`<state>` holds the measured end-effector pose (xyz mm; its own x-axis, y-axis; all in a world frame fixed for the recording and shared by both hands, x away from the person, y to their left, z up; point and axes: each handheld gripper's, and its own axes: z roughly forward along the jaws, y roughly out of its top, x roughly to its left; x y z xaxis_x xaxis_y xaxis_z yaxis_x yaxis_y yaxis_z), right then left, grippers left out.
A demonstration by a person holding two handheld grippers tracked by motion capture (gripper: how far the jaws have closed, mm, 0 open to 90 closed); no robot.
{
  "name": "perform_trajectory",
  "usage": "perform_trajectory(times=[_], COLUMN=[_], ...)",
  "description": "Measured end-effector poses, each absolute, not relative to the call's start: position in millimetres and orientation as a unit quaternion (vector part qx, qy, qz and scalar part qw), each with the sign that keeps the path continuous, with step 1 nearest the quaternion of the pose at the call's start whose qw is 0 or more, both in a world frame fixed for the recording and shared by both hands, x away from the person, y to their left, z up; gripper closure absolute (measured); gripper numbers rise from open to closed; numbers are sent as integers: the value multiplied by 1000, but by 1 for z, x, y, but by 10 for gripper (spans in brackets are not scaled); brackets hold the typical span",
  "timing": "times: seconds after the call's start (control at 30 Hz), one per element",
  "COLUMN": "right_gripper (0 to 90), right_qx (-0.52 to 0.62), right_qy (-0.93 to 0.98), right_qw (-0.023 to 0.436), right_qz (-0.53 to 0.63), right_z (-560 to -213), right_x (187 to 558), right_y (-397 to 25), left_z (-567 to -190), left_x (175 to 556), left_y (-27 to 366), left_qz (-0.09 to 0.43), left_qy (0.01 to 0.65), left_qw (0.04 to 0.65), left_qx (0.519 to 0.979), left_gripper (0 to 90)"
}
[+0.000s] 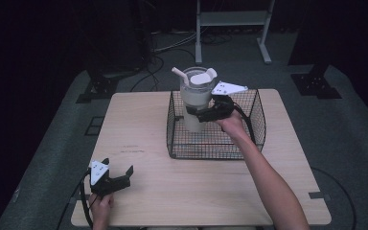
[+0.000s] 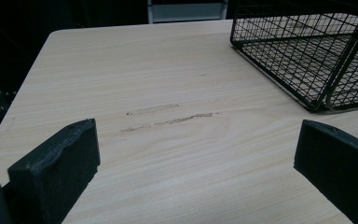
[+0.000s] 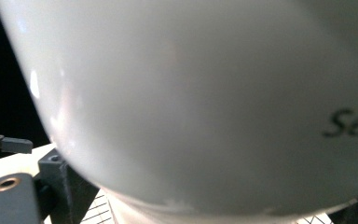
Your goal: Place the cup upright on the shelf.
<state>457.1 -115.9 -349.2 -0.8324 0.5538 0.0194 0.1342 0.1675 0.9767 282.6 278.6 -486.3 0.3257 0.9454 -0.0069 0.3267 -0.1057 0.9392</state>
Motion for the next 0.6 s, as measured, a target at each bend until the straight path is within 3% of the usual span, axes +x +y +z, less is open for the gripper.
perform_trajectory(times=[0.6], right_gripper=[82], right_qx=[247], right_qy=[759], right_qw=[154], right_qz=[583], right_z=[-385], right_x=[479], right_y=[-103], left_z=[-486], left_x=[283], left_y=[279], left_qz=[331], left_qy=[477], left_qw=[468], left_qx=[666], left_gripper=[0])
